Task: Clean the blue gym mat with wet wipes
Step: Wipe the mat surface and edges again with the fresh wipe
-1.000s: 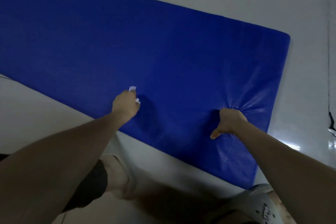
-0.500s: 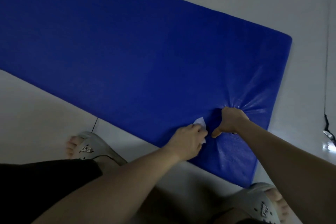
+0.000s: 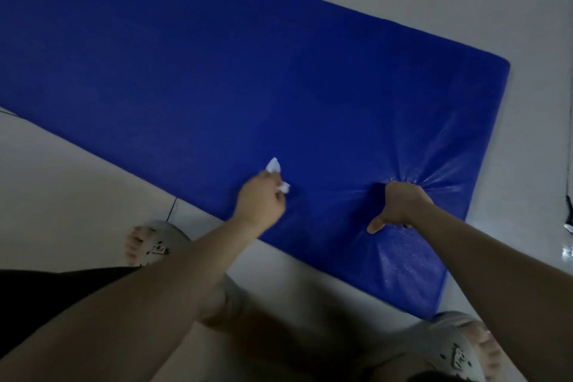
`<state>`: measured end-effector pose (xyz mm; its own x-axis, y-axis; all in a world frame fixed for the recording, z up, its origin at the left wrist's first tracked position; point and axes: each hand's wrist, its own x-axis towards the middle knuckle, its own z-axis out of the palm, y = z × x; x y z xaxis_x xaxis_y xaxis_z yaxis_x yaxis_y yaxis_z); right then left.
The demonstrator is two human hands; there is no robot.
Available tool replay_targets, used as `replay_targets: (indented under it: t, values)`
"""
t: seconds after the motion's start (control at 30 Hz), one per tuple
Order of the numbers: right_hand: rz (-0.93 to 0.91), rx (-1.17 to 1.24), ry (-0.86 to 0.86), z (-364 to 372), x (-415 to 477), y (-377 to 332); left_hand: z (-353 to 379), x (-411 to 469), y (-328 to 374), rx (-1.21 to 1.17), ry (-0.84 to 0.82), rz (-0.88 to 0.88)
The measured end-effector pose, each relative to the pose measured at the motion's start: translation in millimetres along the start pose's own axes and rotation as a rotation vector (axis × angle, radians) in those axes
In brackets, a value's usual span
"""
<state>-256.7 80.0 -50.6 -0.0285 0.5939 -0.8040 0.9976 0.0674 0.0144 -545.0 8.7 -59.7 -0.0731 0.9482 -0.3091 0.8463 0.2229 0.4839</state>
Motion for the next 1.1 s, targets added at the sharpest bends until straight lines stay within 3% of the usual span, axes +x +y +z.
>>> replay_targets:
  t: [0.2,0.4,0.53,0.67,0.8,0.93,1.1]
  values:
    - [-0.005,0.013,0.009,1,-1,0,66,-51,70,-0.104,-0.250,0.329]
    - [-0.017,0.004,0.023,1,0,1,52,-30,52,0.341,-0.336,0.602]
    - [-0.034,-0.010,0.020,2,1,2,8,7,6,0.409,-0.183,0.476]
    - [-0.045,-0.009,0.019,1,2,1,-50,39,-60,0.476,-0.053,0.118]
    - [-0.037,0.003,0.016,1,2,2,-47,33,-61,0.212,-0.060,-0.090]
    - [-0.033,-0.012,0.030,3,3,3,3,4,1,-0.135,-0.030,-0.017]
    - [-0.028,-0.013,0.040,5,4,3,61,-34,71,-0.350,-0.120,0.110]
